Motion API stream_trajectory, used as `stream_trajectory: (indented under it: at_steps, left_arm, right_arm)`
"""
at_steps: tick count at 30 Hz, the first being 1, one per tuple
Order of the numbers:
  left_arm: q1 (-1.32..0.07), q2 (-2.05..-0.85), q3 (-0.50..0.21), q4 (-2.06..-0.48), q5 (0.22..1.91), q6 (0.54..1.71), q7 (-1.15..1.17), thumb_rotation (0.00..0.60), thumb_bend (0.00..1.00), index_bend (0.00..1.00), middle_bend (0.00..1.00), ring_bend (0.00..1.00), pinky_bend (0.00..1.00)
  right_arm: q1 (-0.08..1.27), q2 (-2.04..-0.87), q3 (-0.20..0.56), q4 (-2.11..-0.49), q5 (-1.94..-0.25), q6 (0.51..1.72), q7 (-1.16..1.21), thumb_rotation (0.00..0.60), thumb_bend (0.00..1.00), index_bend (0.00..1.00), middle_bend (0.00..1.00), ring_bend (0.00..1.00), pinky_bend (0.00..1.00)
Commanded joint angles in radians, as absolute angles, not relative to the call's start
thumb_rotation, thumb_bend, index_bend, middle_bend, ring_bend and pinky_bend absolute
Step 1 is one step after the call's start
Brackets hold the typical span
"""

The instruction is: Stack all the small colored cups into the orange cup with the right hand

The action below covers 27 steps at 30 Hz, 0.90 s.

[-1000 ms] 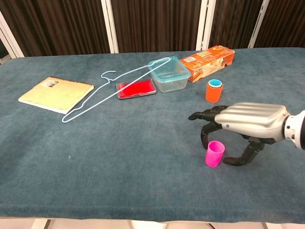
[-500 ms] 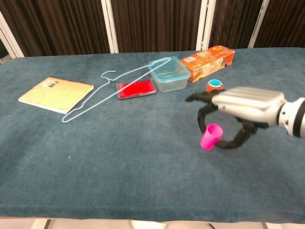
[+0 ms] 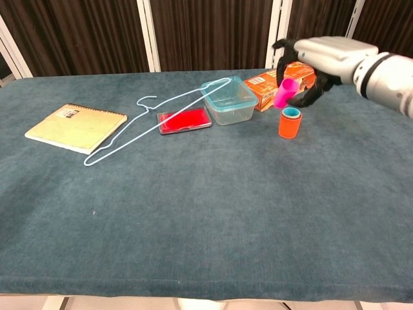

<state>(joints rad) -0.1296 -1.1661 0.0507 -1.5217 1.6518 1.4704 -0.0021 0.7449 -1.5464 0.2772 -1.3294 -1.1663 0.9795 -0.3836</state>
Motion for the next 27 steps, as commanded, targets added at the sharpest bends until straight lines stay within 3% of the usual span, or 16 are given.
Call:
stream_trajectory:
  at_steps: [1,21,24,27]
  left_arm:
    - [-0.131,-1.166,0.050,-1.521,1.650,1.467,-0.003,0.600,0.46,0.00,0.00,0.00,0.09]
    - [-0.128,-1.166,0.052,-1.519,1.652,1.473,-0.006,0.600,0.46,0.00,0.00,0.00,0.09]
    - [-0.127,-1.166,0.053,-1.518,1.652,1.473,-0.007,0.600,0.46,0.00,0.00,0.00,0.09]
    - [-0.126,-1.166,0.054,-1.517,1.654,1.475,-0.009,0.600,0.46,0.00,0.00,0.00,0.09]
  right_arm:
    - [0.791,-1.602,0.323,-1.234,-1.086,0.971,-0.436,0.600,0.44,0.67,0.14,0.00,0.01]
    - [0.822,-1.675,0.287,-1.077,-0.999,0.908,-0.458,0.600,0.44,0.62,0.14,0.00,0.01]
    - [0.822,-1.673,0.280,-1.076,-0.979,0.893,-0.477,0.600,0.44,0.52,0.13,0.00,0.01]
    - [0.821,-1.649,0.278,-1.113,-0.943,0.866,-0.499,0.600,0.44,0.22,0.04,0.00,0.00]
